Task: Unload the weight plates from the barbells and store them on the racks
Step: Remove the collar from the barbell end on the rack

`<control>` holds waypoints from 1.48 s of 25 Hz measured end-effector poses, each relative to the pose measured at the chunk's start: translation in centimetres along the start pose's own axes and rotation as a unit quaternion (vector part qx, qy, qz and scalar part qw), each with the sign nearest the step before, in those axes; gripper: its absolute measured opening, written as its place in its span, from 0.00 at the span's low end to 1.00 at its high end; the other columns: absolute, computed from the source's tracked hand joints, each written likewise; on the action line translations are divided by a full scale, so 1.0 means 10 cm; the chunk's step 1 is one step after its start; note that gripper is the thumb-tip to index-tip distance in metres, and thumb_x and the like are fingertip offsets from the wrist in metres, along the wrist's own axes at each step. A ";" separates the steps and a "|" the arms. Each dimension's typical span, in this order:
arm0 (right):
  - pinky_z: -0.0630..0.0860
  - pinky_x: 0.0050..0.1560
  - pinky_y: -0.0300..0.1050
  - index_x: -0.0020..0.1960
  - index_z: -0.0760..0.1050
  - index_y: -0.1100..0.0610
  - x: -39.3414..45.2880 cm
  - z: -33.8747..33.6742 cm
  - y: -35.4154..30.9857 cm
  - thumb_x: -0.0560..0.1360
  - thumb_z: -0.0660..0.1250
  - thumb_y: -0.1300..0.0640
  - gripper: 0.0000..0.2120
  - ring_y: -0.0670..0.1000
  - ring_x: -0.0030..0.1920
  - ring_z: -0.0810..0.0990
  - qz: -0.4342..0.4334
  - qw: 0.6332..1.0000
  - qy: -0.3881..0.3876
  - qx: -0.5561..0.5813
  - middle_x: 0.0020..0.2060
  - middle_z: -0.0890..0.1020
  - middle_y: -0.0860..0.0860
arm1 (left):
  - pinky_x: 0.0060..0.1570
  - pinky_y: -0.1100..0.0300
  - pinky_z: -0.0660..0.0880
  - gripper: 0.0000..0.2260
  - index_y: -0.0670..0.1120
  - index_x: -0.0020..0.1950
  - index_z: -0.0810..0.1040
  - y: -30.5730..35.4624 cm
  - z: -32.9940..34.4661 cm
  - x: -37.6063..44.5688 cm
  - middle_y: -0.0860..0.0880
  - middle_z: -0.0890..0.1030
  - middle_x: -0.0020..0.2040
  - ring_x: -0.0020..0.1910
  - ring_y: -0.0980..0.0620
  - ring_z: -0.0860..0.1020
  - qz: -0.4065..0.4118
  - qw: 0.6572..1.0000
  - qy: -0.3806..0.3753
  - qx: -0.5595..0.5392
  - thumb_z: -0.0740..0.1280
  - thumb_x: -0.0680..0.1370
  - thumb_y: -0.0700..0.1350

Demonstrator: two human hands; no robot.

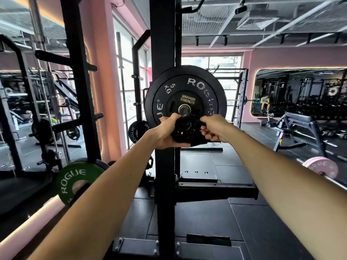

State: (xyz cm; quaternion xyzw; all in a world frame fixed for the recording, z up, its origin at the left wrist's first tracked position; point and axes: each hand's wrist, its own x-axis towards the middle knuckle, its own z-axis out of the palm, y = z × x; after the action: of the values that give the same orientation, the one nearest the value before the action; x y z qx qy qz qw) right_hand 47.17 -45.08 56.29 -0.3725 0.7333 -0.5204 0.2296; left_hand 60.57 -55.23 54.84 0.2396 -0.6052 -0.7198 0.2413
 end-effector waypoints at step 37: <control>0.82 0.42 0.52 0.54 0.74 0.60 1.34 -2.09 2.54 0.78 0.66 0.59 0.07 0.61 0.43 0.83 0.153 0.973 0.093 0.147 0.53 0.81 0.62 | 0.61 0.53 0.75 0.40 0.47 0.65 0.71 -1.88 2.09 2.68 0.52 0.78 0.61 0.60 0.52 0.77 0.141 0.947 -0.096 0.271 0.83 0.56 0.38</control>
State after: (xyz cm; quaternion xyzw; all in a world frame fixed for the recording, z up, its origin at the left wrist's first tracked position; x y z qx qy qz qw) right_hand 15.95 -38.62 40.60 -0.1679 0.7152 -0.6137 0.2892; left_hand 25.60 -53.70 38.05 0.1379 -0.8253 -0.5069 0.2072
